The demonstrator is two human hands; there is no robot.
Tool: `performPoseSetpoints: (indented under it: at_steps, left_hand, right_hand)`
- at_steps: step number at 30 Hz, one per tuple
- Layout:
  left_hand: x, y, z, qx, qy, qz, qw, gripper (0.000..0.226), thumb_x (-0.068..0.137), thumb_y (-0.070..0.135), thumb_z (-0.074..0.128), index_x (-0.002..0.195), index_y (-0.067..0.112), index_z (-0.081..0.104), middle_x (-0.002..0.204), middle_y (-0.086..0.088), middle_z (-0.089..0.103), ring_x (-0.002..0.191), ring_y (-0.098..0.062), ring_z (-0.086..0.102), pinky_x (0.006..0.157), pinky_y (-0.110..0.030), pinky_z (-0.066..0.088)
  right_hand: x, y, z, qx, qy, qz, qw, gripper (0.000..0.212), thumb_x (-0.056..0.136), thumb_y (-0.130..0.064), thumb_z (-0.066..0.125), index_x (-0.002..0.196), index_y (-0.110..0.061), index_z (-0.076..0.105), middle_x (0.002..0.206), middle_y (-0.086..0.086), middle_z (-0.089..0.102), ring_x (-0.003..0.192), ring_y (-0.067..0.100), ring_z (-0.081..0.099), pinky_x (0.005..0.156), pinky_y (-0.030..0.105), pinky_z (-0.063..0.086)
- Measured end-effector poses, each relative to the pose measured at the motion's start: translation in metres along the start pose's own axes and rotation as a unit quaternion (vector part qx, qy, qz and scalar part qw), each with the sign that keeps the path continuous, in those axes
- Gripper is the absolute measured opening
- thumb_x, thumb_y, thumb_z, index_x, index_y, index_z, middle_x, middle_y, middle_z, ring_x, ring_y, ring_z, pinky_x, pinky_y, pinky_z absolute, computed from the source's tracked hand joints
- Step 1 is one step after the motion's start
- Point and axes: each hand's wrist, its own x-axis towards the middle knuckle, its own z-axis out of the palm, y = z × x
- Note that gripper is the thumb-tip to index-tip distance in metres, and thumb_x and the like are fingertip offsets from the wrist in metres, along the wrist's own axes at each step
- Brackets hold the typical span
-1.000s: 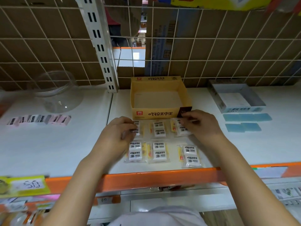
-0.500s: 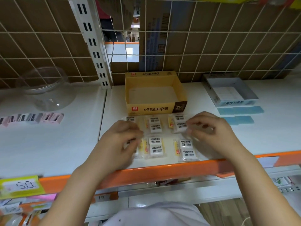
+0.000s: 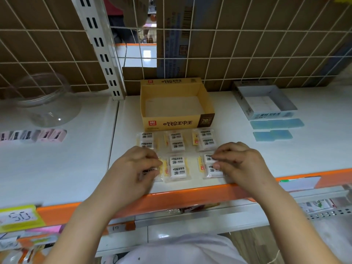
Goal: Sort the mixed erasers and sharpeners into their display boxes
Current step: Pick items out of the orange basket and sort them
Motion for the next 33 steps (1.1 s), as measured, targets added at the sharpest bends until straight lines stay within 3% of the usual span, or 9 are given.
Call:
performPoseSetpoints:
  at_steps: [5,9,14,17,19,22,26,30,33]
  left_hand:
    - [-0.002,0.002,-0.014,0.035,0.043,0.02,0.998,0.036,0.082,0.033,0.045,0.1,0.016,0.071,0.101,0.001,0.064,0.1,-0.008,0.049,0.086,-0.016,0.039]
    - [-0.005,-0.004,-0.038,0.096,0.086,0.009,0.992,0.039,0.083,0.029,0.043,0.106,0.011,0.068,0.106,-0.009,0.065,0.102,-0.015,0.05,0.088,-0.033,0.042]
    - [-0.028,-0.025,-0.072,0.179,0.125,-0.064,0.974,0.045,0.083,0.028,0.042,0.118,0.008,0.061,0.117,-0.016,0.061,0.105,-0.033,0.058,0.088,-0.041,0.046]
    - [-0.052,-0.044,-0.101,0.223,0.153,-0.113,0.956,0.046,0.082,0.028,0.043,0.117,0.005,0.061,0.117,-0.019,0.06,0.103,-0.035,0.059,0.086,-0.043,0.049]
    - [-0.072,-0.057,-0.122,0.248,0.167,-0.137,0.944,0.045,0.081,0.028,0.043,0.113,0.003,0.063,0.112,-0.02,0.062,0.101,-0.034,0.059,0.084,-0.039,0.05]
    - [-0.105,-0.074,-0.157,0.279,0.181,-0.177,0.926,0.046,0.082,0.029,0.041,0.111,0.001,0.063,0.109,-0.021,0.062,0.099,-0.036,0.06,0.085,-0.042,0.049]
    - [-0.153,-0.099,-0.202,0.312,0.207,-0.238,0.896,0.045,0.084,0.031,0.041,0.111,0.002,0.062,0.107,-0.021,0.062,0.098,-0.038,0.06,0.084,-0.045,0.05]
    - [-0.201,-0.129,-0.243,0.335,0.226,-0.292,0.867,0.047,0.082,0.03,0.04,0.11,0.001,0.062,0.107,-0.022,0.062,0.098,-0.039,0.059,0.087,-0.036,0.042]
    - [-0.234,-0.156,-0.268,0.326,0.228,-0.335,0.854,0.051,0.082,0.033,0.037,0.114,0.001,0.061,0.111,-0.021,0.061,0.104,-0.039,0.056,0.092,-0.039,0.04]
  right_hand:
    - [0.001,-0.017,0.0,0.008,0.056,-0.042,0.997,0.02,0.07,-0.014,0.069,0.089,-0.011,0.074,0.09,-0.005,0.062,0.089,0.005,0.051,0.083,0.0,0.034]
    - [0.024,-0.06,0.004,-0.005,0.065,-0.124,0.99,0.024,0.076,-0.019,0.057,0.09,-0.009,0.073,0.098,0.004,0.067,0.093,0.012,0.05,0.083,0.013,0.037]
    - [0.064,-0.129,0.037,-0.06,-0.01,-0.201,0.978,0.035,0.085,-0.024,0.049,0.112,-0.008,0.065,0.119,0.011,0.061,0.108,0.015,0.04,0.091,0.023,0.038]
    - [0.085,-0.177,0.062,-0.07,-0.094,-0.224,0.968,0.044,0.096,-0.031,0.042,0.139,-0.024,0.038,0.148,-0.004,0.032,0.134,0.009,0.021,0.107,0.022,0.019]
    - [0.095,-0.208,0.079,-0.086,-0.119,-0.248,0.958,0.046,0.097,-0.037,0.035,0.142,-0.03,0.03,0.152,-0.011,0.021,0.138,0.01,0.015,0.109,0.023,0.014]
    - [0.11,-0.254,0.106,-0.099,-0.129,-0.299,0.941,0.041,0.097,-0.034,0.039,0.135,-0.022,0.045,0.144,0.0,0.038,0.132,0.019,0.031,0.102,0.025,0.024]
    - [0.124,-0.308,0.148,-0.055,-0.092,-0.366,0.924,0.029,0.087,-0.028,0.048,0.102,-0.012,0.067,0.104,0.01,0.065,0.095,0.032,0.06,0.079,0.032,0.046]
    - [0.139,-0.363,0.187,-0.047,-0.121,-0.402,0.906,0.05,0.085,-0.04,0.03,0.109,-0.014,0.065,0.112,0.006,0.064,0.104,0.028,0.057,0.087,0.032,0.04]
    - [0.149,-0.399,0.211,-0.019,-0.099,-0.413,0.905,0.037,0.087,-0.031,0.043,0.107,-0.012,0.067,0.11,0.007,0.066,0.101,0.028,0.06,0.086,0.03,0.043]
